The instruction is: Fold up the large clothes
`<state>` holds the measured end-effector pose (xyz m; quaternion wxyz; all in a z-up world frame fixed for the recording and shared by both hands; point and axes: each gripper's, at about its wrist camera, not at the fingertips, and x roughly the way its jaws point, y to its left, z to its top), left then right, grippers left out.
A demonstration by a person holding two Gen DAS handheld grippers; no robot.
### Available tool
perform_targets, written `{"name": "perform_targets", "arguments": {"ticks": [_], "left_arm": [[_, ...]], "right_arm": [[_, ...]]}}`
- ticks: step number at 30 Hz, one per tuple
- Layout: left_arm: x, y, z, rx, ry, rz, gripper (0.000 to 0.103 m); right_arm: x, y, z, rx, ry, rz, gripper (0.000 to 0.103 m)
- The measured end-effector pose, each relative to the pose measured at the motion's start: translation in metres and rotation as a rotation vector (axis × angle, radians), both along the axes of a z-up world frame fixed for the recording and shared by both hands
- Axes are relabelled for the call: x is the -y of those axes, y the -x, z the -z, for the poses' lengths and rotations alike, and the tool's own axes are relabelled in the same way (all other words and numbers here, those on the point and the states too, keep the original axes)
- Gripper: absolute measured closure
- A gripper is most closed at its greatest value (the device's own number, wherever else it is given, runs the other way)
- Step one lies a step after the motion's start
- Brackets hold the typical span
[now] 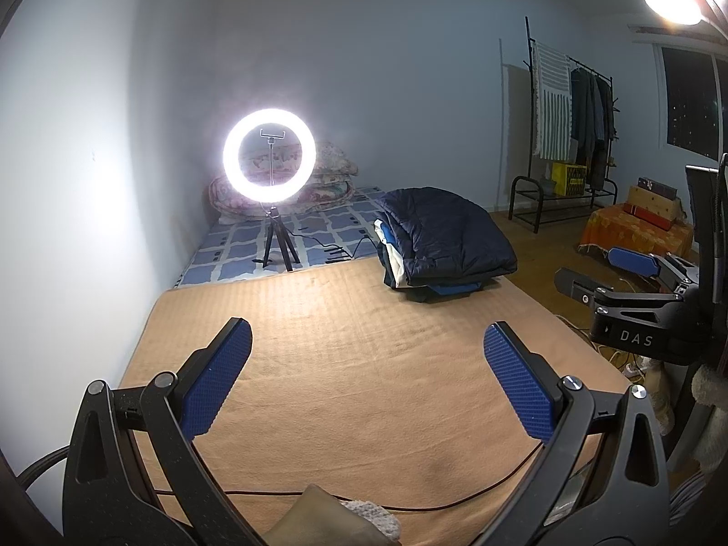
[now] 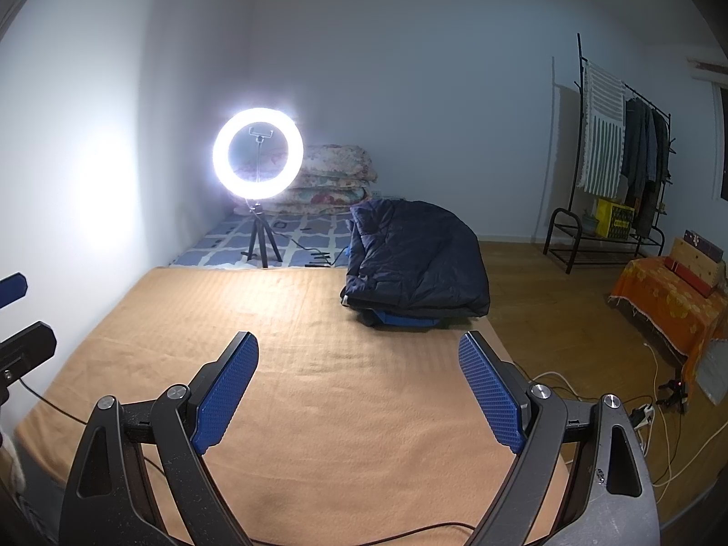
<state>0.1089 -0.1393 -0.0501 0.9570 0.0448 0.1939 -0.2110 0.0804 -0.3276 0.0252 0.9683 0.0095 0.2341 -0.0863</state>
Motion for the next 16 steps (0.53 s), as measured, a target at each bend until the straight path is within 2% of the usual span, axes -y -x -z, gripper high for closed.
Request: {"name": "perform_targets", "arguments": {"ticks": [16], "left_arm": [[-0.0055, -0.0048, 0.0005, 0.016, -0.017, 0.0, 0.0]], "right_arm": [[0.0037, 0.0014, 0.0017, -0.004, 0.003, -0.006, 0.013]]}}
